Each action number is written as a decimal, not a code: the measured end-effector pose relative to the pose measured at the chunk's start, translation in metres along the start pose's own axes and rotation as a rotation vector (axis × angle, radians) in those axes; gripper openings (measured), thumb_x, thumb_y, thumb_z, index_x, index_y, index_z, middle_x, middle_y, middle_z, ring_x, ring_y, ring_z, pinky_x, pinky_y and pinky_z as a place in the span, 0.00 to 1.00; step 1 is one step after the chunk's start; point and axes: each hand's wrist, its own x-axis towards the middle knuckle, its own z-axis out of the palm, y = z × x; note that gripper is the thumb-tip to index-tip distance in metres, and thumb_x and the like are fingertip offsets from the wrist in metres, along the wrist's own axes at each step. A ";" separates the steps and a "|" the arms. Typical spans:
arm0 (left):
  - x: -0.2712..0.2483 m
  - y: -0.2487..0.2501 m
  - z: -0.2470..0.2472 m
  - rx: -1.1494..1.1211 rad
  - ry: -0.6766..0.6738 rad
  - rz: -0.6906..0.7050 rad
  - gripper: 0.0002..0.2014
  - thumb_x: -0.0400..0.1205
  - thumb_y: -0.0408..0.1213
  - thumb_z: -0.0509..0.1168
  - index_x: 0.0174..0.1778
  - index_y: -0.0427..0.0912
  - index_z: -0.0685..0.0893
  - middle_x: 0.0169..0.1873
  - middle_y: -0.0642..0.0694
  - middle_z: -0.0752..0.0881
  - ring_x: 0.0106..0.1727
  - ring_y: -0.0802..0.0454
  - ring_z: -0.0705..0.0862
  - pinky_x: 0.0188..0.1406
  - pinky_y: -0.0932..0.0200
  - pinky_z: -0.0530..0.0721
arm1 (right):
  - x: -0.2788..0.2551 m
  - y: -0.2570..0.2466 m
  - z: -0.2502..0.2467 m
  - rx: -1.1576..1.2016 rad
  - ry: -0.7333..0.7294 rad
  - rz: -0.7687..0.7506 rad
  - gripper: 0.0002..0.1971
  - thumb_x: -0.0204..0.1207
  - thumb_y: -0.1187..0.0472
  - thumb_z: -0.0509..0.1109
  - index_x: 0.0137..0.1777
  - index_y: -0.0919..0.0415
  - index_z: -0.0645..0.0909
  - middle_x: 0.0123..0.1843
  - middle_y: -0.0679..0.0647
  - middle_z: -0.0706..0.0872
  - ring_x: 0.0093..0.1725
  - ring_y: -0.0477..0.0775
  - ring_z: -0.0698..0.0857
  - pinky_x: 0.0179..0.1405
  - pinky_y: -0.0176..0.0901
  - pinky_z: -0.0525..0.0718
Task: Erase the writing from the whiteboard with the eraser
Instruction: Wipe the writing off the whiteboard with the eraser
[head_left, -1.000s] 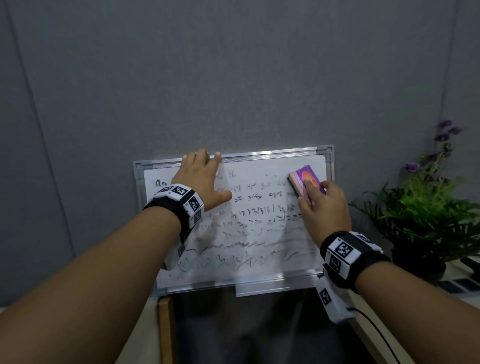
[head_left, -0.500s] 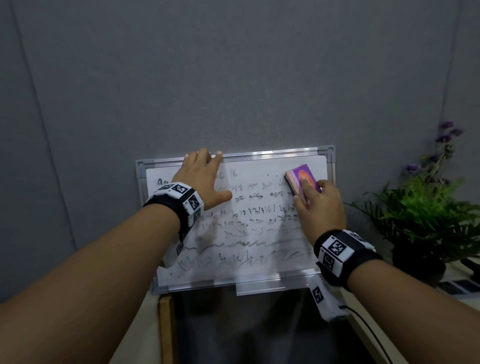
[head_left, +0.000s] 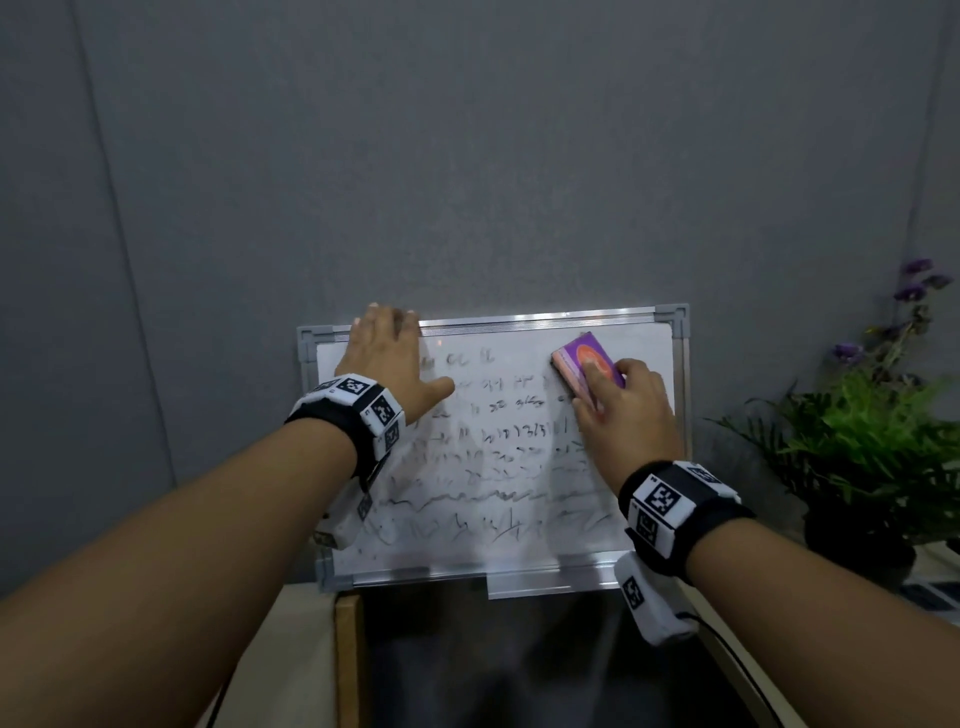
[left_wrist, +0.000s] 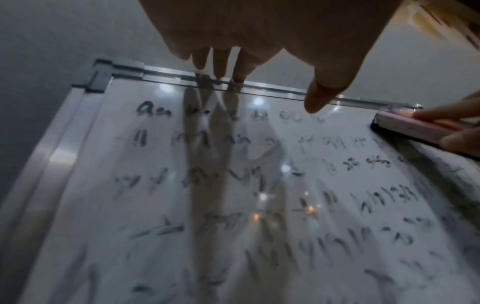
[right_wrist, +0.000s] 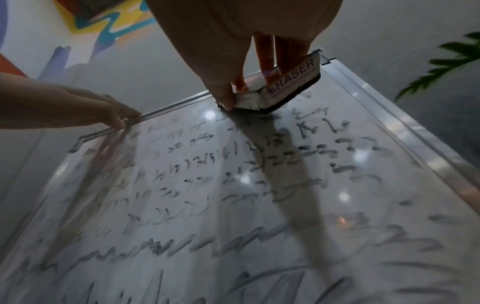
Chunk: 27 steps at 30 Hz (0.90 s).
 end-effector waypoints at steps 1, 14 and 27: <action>-0.001 -0.002 0.000 0.012 -0.004 0.009 0.46 0.73 0.61 0.64 0.81 0.41 0.55 0.78 0.39 0.60 0.81 0.39 0.55 0.82 0.44 0.52 | 0.000 -0.004 0.001 -0.017 -0.016 -0.027 0.24 0.78 0.54 0.68 0.73 0.56 0.74 0.65 0.62 0.76 0.61 0.61 0.74 0.51 0.53 0.82; -0.001 -0.015 -0.005 0.029 -0.078 0.071 0.47 0.76 0.60 0.63 0.84 0.40 0.50 0.78 0.43 0.60 0.79 0.43 0.58 0.77 0.47 0.64 | -0.008 -0.022 0.016 -0.003 0.008 -0.086 0.23 0.74 0.57 0.72 0.69 0.57 0.77 0.61 0.63 0.78 0.57 0.63 0.76 0.45 0.52 0.82; 0.001 -0.018 -0.001 0.073 -0.061 0.098 0.47 0.75 0.59 0.64 0.84 0.42 0.50 0.75 0.45 0.62 0.76 0.44 0.61 0.73 0.48 0.69 | -0.008 -0.028 0.023 -0.032 0.035 -0.149 0.23 0.72 0.58 0.75 0.67 0.60 0.79 0.59 0.64 0.80 0.54 0.64 0.77 0.40 0.52 0.82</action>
